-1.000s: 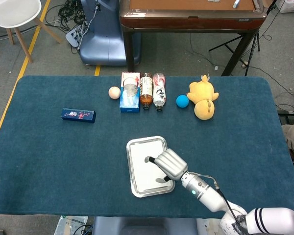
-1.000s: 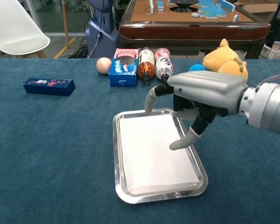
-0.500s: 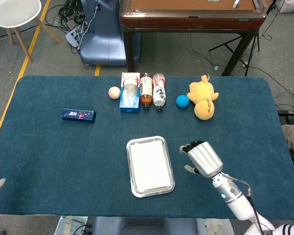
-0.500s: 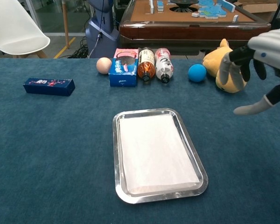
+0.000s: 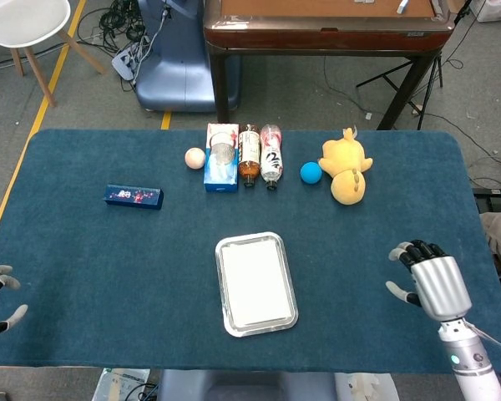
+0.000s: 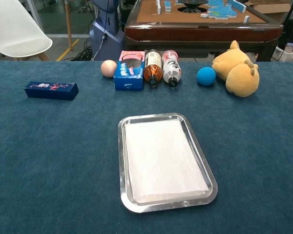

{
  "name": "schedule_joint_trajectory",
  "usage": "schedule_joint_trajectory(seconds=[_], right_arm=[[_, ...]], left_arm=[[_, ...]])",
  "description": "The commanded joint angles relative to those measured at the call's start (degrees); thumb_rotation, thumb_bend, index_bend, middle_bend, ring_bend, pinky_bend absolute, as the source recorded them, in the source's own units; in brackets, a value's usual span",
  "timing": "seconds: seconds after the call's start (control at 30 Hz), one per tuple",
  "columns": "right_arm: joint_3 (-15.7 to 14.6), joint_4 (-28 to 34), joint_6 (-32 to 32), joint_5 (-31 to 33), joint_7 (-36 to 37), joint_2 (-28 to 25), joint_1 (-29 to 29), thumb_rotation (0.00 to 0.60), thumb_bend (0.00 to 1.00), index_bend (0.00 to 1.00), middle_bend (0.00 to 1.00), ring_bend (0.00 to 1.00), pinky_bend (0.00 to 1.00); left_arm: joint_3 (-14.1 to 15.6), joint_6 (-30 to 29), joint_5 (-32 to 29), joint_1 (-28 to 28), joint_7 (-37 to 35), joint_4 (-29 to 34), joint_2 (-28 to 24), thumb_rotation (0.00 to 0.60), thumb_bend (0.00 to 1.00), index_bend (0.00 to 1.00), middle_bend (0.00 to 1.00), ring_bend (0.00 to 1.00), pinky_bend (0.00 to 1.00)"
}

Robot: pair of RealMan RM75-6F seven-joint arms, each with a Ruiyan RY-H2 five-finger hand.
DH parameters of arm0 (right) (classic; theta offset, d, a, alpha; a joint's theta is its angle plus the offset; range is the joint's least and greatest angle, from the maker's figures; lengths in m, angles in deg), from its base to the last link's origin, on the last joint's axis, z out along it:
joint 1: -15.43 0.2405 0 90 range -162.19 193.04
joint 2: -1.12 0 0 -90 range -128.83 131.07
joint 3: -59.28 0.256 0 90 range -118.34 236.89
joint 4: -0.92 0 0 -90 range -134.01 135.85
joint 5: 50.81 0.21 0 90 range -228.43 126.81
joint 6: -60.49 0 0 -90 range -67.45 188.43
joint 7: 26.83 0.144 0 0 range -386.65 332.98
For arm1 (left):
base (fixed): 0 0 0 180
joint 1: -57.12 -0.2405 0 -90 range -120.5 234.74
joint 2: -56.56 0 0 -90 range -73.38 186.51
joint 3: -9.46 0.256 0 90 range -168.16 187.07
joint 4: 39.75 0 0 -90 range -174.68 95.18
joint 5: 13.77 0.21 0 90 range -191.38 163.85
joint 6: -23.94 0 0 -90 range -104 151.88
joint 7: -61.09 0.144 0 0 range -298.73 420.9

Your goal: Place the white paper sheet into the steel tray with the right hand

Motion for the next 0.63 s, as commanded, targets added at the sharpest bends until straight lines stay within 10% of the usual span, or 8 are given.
schedule_joint_trajectory(seconds=[0.03, 0.63], right_arm=[[0.5, -1.5, -1.3, 1.7, 3.0, -0.6, -2.5, 0.600, 0.00, 0.47, 0.44, 0.34, 0.44], [5.1, -8.1, 0.6, 6.8, 16.2, -1.7, -7.1, 0.600, 0.00, 0.47, 0.46, 0.34, 0.44]], left_arm=[[0.2, 0.0, 0.8, 0.4, -0.1, -1.1, 1.0, 0.600, 0.16, 0.50, 0.33, 0.34, 0.59], [0.7, 0.2, 3.1, 2.1, -4.5, -4.4, 3.0, 0.600, 0.16, 0.48, 0.35, 0.34, 0.59]])
